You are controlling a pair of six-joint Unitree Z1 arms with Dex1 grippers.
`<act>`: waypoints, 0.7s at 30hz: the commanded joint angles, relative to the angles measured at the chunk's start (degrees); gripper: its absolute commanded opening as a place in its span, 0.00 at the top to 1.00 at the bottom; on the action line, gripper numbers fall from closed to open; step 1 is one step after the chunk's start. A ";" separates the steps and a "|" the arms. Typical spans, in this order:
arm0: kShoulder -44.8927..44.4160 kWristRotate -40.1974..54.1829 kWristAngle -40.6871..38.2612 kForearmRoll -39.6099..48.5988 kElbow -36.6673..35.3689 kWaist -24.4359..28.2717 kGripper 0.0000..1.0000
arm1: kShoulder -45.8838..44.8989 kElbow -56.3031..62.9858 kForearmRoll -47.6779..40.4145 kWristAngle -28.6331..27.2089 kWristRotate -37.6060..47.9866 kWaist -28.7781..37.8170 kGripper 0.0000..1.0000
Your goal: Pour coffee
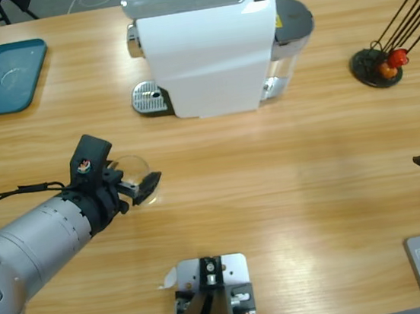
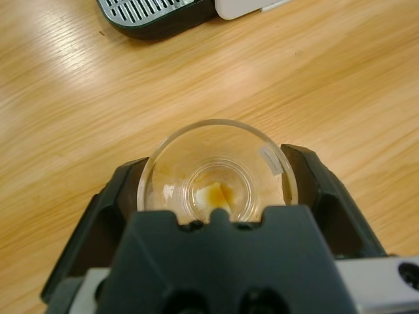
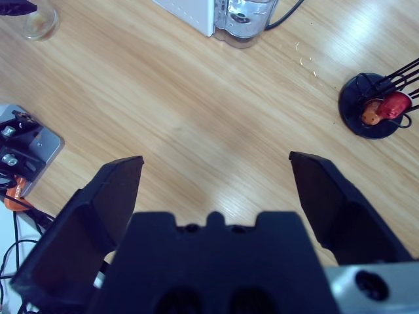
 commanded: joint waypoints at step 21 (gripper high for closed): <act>-6.56 82.38 -74.01 -1.22 -6.02 62.71 1.00 | 0.98 -1.78 -0.53 -1.02 -3.73 -0.83 0.00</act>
